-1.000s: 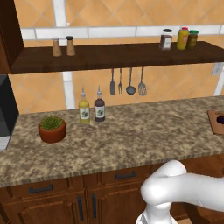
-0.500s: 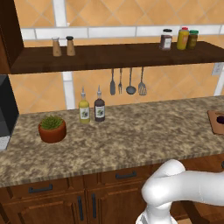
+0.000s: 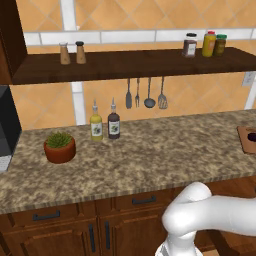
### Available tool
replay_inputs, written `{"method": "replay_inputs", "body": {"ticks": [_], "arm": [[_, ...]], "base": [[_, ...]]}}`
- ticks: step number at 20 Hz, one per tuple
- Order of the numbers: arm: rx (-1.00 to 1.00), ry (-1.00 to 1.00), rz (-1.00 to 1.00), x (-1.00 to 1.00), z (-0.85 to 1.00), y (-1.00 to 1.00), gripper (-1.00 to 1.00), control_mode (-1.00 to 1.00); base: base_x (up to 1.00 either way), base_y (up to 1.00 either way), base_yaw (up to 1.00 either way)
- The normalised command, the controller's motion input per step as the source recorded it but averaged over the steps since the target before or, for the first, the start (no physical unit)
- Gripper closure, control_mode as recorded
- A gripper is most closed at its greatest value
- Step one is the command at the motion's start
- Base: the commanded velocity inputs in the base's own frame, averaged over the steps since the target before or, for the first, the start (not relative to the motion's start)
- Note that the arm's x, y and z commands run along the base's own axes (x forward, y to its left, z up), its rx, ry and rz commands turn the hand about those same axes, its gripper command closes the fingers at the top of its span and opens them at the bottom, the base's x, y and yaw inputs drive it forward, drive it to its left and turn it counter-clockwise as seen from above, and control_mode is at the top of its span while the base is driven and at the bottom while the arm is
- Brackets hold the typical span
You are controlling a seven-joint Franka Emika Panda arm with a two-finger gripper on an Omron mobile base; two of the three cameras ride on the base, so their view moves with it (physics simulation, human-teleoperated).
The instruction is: Place the appropriate cutting tool for cutting the eggplant skin on the cutting board.
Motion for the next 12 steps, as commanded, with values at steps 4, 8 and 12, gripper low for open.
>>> {"method": "replay_inputs", "body": {"ticks": [4, 8, 12], "arm": [[-0.18, -0.11, 0.0, 0.65, -0.01, -0.01, 1.0, -1.0], [-0.04, 0.07, 0.0, 0.75, -0.03, -0.12, 1.0, -1.0], [-0.01, 0.15, 0.04, 0.81, -0.26, -0.24, 1.0, -1.0]], "base": [[0.0, 0.0, 0.0], [0.0, 0.0, 0.0], [0.0, 0.0, 0.0]]}}
